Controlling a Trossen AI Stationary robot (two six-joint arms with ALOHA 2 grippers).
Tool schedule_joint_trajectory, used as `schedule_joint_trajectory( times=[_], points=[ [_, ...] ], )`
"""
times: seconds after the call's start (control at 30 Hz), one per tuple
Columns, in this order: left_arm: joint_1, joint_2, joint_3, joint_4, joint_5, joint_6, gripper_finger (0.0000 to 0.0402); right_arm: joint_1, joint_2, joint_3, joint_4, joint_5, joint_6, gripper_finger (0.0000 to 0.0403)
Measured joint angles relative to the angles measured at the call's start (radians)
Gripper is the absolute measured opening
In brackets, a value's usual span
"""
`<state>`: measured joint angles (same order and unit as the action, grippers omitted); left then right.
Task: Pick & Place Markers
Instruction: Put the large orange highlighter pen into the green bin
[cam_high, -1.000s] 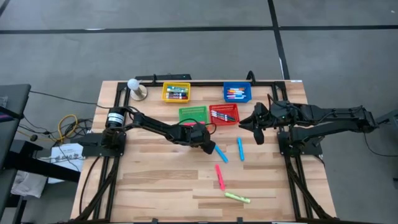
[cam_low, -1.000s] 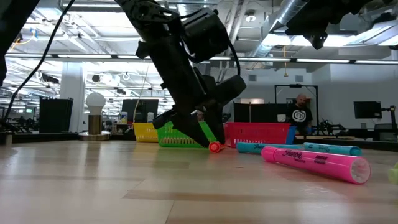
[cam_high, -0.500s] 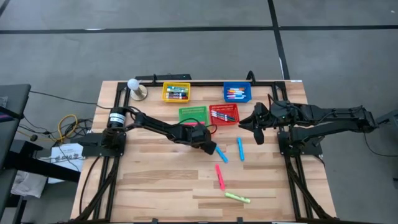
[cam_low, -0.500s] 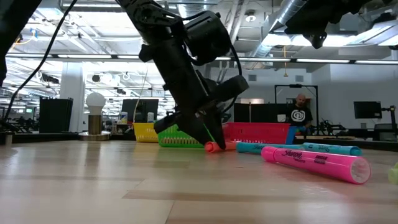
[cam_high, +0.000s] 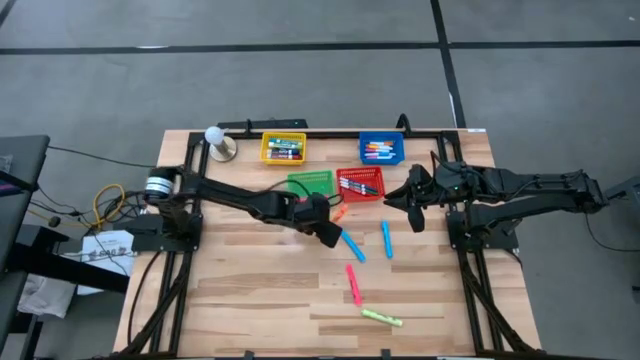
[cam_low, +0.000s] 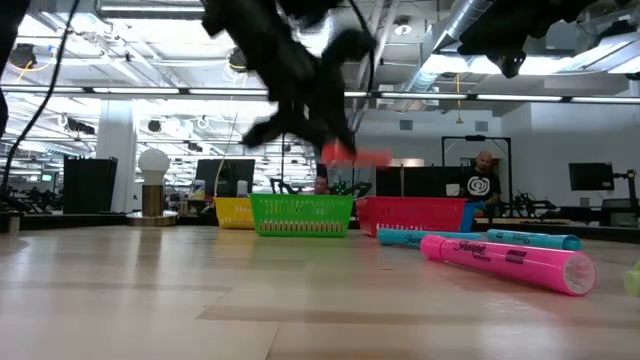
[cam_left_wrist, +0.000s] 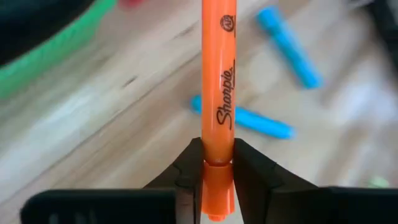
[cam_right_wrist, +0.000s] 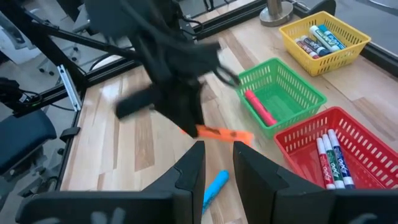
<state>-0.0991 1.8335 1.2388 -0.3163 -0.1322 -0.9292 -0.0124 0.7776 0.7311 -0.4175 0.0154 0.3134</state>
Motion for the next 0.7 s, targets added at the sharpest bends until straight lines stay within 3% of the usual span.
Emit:
schedule_joint_trajectory(
  times=[0.13,0.43,0.7],
  points=[
    [0.0,-0.131,0.002,-0.002,-0.024,0.145,0.0062,0.0,0.0,0.0,0.0,0.0,-0.007,0.0072],
    [0.045,-0.346,0.002,-0.092,-0.215,0.507,0.0062,-0.001,0.0,0.0,0.0,0.0,-0.008,0.0072],
    [0.185,-0.413,0.003,-0.171,-0.204,0.794,0.0061,-0.001,0.0,0.0,0.0,0.0,-0.008,0.0072]
  ],
)
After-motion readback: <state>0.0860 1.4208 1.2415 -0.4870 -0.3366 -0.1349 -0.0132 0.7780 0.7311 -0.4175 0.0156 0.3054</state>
